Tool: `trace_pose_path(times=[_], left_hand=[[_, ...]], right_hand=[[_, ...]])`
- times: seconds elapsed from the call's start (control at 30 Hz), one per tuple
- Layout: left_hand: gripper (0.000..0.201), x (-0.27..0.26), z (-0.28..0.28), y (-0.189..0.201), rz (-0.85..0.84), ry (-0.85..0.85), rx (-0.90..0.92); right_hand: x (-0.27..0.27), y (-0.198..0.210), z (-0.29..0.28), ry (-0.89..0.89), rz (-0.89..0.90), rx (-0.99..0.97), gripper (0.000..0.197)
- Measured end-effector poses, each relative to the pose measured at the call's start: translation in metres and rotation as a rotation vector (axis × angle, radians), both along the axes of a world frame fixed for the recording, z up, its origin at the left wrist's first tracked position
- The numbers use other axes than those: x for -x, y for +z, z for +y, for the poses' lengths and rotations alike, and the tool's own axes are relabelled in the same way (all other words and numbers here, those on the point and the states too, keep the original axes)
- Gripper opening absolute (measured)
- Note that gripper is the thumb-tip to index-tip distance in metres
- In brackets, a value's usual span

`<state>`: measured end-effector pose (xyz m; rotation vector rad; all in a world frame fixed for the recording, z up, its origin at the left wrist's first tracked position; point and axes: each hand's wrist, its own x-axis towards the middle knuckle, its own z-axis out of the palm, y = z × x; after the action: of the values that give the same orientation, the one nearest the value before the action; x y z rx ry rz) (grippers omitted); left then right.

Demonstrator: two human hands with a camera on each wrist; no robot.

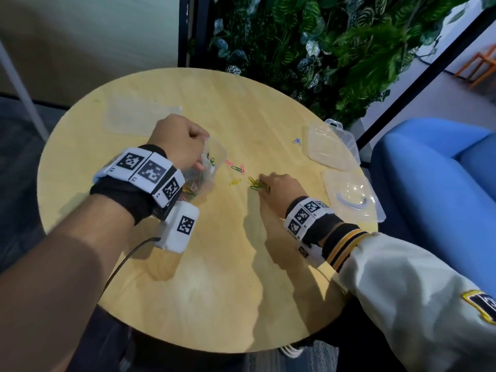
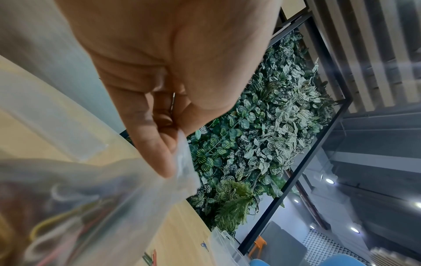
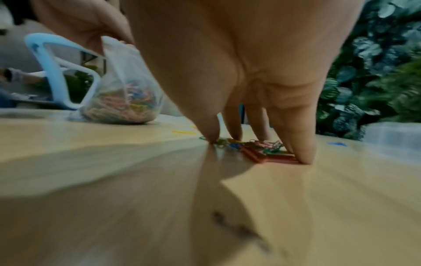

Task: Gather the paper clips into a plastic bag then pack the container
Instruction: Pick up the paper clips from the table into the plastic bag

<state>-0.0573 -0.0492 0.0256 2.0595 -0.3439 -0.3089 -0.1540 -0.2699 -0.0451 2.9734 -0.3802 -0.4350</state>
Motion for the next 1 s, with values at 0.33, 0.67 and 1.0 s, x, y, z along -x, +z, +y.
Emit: trace_pose_path(times=[0.33, 0.67, 1.0], left_hand=[[0.021, 0.004, -0.008, -0.003, 0.024, -0.012, 0.029], [0.019, 0.006, -0.022, -0.006, 0.081, -0.009, 0.092], [0.022, 0.006, -0.023, -0.009, 0.065, 0.004, 0.109]], right_hand=[[-0.021, 0.017, 0.0, -0.015, -0.053, -0.037, 0.028], [-0.048, 0.068, 0.006, -0.55, -0.434, -1.716, 0.016], [-0.065, 0.084, 0.033, -0.037, -0.223, -1.011, 0.025]])
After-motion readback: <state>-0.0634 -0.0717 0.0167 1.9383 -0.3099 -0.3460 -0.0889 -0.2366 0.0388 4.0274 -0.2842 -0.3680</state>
